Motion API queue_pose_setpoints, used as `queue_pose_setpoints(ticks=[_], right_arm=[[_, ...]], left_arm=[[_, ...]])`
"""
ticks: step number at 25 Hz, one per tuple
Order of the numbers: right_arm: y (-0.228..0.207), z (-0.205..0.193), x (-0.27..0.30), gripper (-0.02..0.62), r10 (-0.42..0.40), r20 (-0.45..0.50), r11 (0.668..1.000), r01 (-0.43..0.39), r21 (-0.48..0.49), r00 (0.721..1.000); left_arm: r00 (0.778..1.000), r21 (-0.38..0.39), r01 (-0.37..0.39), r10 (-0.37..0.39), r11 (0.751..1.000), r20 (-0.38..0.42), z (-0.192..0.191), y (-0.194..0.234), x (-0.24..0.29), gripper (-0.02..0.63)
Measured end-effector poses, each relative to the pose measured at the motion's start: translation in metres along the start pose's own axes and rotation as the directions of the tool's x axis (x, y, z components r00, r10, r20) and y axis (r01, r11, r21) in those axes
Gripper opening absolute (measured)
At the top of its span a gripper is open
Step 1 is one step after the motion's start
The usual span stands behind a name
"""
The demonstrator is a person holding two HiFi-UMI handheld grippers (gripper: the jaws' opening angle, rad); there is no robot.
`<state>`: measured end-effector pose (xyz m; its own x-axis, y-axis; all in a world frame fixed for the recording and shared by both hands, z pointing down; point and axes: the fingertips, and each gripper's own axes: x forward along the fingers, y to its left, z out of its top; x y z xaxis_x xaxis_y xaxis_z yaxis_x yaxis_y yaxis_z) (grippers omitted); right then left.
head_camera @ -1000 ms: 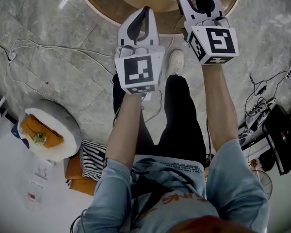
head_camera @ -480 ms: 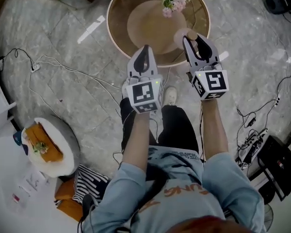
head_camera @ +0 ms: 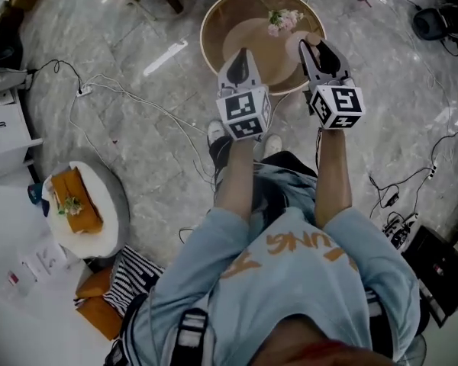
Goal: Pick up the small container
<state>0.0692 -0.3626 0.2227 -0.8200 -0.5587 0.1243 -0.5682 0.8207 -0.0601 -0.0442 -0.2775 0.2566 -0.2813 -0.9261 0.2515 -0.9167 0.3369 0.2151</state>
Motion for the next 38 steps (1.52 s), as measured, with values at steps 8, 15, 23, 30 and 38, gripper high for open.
queue_pose_setpoints(ticks=[8, 15, 23, 30, 38], right_arm=[[0.000, 0.055, -0.034, 0.137, 0.018, 0.067, 0.999, -0.014, -0.051, 0.998], [-0.019, 0.079, -0.056, 0.137, 0.019, 0.123, 0.999, -0.015, -0.037, 0.992], [-0.034, 0.086, -0.061, 0.137, 0.033, 0.136, 0.999, -0.028, -0.037, 0.990], [-0.036, 0.085, -0.055, 0.137, 0.052, 0.129, 0.998, -0.046, -0.047, 0.990], [-0.037, 0.085, -0.052, 0.137, 0.059, 0.128, 0.997, -0.053, -0.047, 0.990]], left_arm=[[0.990, 0.101, 0.088, -0.098, 0.991, 0.102, 0.059, -0.048, -0.020, 0.023], [0.981, 0.154, 0.096, -0.119, 0.983, 0.153, 0.086, -0.070, -0.028, 0.024], [0.980, 0.185, 0.088, -0.118, 0.979, 0.162, 0.091, -0.087, -0.027, 0.023], [0.981, 0.204, 0.083, -0.116, 0.976, 0.156, 0.095, -0.092, -0.019, 0.023], [0.983, 0.206, 0.078, -0.110, 0.975, 0.150, 0.095, -0.092, -0.014, 0.023]])
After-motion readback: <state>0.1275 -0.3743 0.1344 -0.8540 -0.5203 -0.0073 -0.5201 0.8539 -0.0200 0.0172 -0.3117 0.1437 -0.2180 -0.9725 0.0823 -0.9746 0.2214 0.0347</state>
